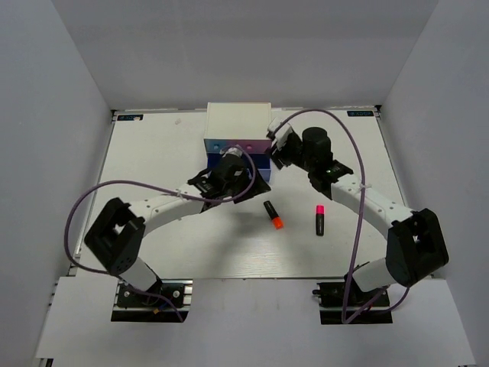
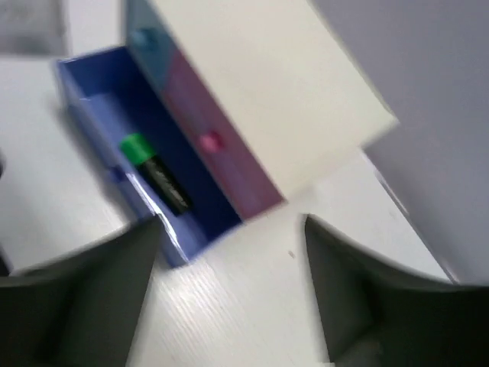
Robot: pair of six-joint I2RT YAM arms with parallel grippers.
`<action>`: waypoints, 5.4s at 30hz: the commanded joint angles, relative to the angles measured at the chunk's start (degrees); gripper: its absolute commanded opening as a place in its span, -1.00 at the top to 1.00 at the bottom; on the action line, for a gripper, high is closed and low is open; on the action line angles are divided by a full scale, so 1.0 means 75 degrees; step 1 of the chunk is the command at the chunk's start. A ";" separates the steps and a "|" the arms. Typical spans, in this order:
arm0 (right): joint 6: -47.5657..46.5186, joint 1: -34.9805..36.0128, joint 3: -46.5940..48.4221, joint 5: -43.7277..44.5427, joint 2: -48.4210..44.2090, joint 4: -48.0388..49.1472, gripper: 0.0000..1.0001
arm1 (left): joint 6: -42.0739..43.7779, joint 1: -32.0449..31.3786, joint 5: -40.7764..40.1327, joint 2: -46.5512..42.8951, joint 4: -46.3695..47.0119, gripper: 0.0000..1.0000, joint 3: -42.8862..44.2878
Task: Sort the stationery into containers
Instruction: Pick up the pen from the center of the board, then place the pen in the storage box, then pick up the pen from the center of the board.
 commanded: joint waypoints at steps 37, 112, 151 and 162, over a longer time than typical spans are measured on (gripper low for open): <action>0.4319 -0.2631 -0.2255 0.0869 -0.1789 -0.1955 0.63 | 0.0090 -0.1383 -0.0815 0.5223 -0.6228 0.40 0.5786; 0.3088 -0.2678 -0.1411 0.0822 -0.1121 -0.4615 -0.38 | -0.0425 0.0527 -0.1589 -0.1641 0.2633 0.20 -0.1947; 0.2235 -0.2186 -0.0439 -0.1001 -0.0578 -0.4957 0.84 | -0.0624 0.0457 -0.2737 -0.5570 -0.0064 -0.54 -0.4292; -0.1842 -0.1473 0.1237 -0.4838 0.0226 -0.3060 0.84 | -0.0624 0.0457 -0.2596 -0.5277 0.0006 -0.54 -0.4222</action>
